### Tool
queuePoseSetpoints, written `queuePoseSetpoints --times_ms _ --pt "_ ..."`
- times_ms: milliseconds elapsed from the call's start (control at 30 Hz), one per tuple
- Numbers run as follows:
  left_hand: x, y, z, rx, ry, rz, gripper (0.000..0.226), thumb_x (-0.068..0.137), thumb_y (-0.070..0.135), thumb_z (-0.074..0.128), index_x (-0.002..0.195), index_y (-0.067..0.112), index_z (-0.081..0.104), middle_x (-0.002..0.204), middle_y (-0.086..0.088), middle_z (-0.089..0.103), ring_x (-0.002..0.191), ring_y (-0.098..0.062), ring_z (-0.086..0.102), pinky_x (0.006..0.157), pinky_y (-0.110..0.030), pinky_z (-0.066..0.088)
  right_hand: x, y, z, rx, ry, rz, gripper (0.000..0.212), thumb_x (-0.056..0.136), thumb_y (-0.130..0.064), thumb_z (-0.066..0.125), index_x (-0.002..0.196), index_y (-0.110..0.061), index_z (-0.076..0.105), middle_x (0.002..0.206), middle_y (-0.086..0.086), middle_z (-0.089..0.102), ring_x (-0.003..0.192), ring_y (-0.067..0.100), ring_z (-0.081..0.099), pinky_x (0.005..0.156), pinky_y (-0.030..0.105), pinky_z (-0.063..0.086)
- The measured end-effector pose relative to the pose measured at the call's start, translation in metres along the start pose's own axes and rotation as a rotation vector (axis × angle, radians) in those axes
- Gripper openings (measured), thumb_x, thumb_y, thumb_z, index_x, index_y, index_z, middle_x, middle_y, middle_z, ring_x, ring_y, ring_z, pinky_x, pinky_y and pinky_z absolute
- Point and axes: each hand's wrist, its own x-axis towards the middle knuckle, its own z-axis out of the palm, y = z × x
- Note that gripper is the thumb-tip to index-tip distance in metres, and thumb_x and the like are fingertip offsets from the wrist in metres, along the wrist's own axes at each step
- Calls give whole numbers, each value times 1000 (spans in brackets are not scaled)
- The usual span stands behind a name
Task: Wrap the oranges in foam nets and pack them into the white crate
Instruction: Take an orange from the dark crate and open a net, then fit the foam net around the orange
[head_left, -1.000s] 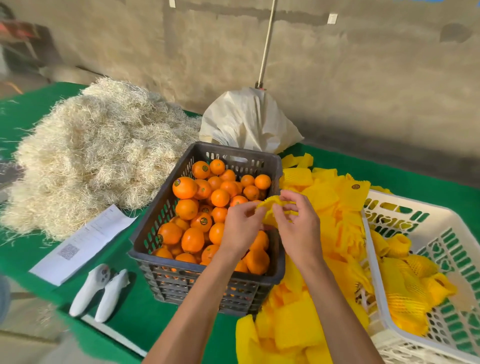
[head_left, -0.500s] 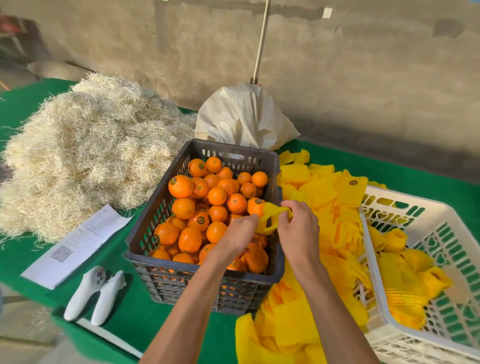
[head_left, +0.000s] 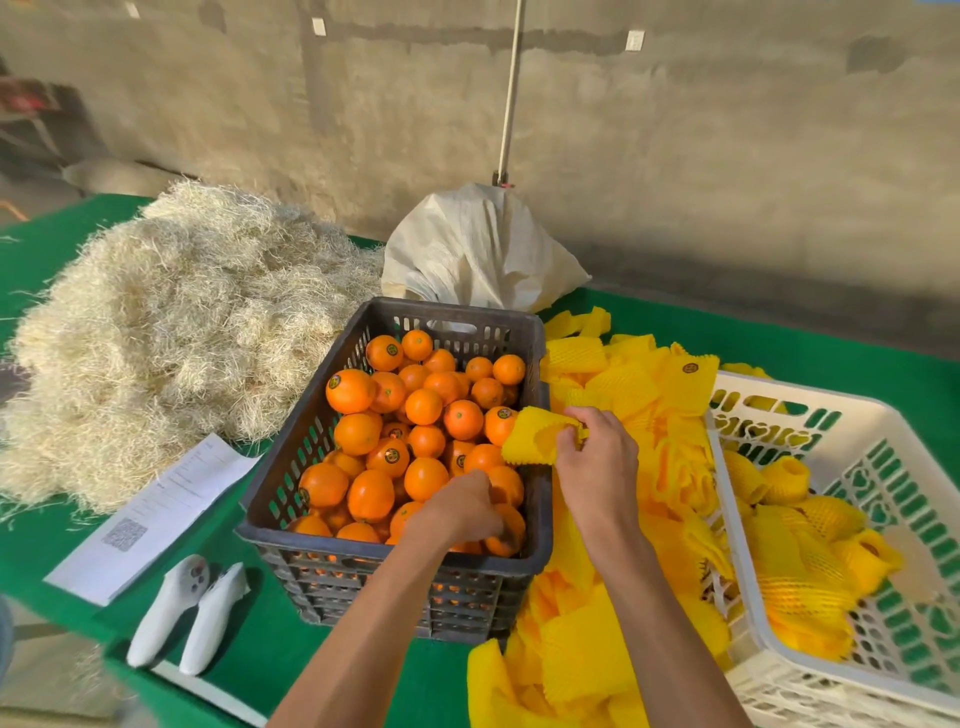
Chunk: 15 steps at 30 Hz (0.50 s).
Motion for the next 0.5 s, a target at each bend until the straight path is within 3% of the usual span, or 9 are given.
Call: queuePoseSetpoints --times_ms 67,100,167,233,300,400,500 --pt "-5 -3 -8 -118 71 67 41 75 33 85 100 8 62 97 -7 68 90 -26 67 71 -44 57 2 2 -5 7 11 2 28 101 -14 58 127 -11 67 127 8 64 117 24 59 87 23 43" --pt "-9 -7 -14 -213 132 118 37 73 34 85 88 12 60 82 -3 63 76 -21 63 61 -41 48 4 3 -7 13 18 0 27 101 -14 58 126 -12 67 126 8 63 117 23 58 87 24 44" --pt "-21 -9 -32 -432 260 205 35 75 36 86 74 14 58 68 3 54 62 -14 50 57 -39 39 8 4 -9 17 22 -11 27 100 -14 58 126 -12 67 125 7 63 115 23 59 86 22 43" --pt "-36 -5 -50 -766 292 214 36 79 40 87 94 10 74 92 4 73 84 -11 68 73 -37 59 7 2 -7 9 12 -31 27 100 -16 58 125 -14 67 123 6 62 111 23 60 82 21 41" --pt "-47 3 -59 -1117 177 197 60 77 44 89 124 11 71 123 -2 74 116 -18 69 96 -41 60 3 -3 -4 -4 11 -57 26 100 -20 58 124 -16 67 123 4 61 109 22 61 80 26 45" --pt "-61 16 -58 -1301 -30 268 62 84 52 80 134 21 63 132 -4 72 126 -22 66 106 -43 51 -3 -10 3 -3 2 -87 22 99 -26 60 119 -20 67 117 0 61 103 20 61 74 28 45" --pt "-68 24 -47 -1431 -147 277 74 80 56 76 140 17 62 138 -13 67 129 -31 63 112 -45 46 -8 -13 8 31 -63 -105 20 93 -23 69 113 -20 66 112 0 59 97 18 60 71 26 41"
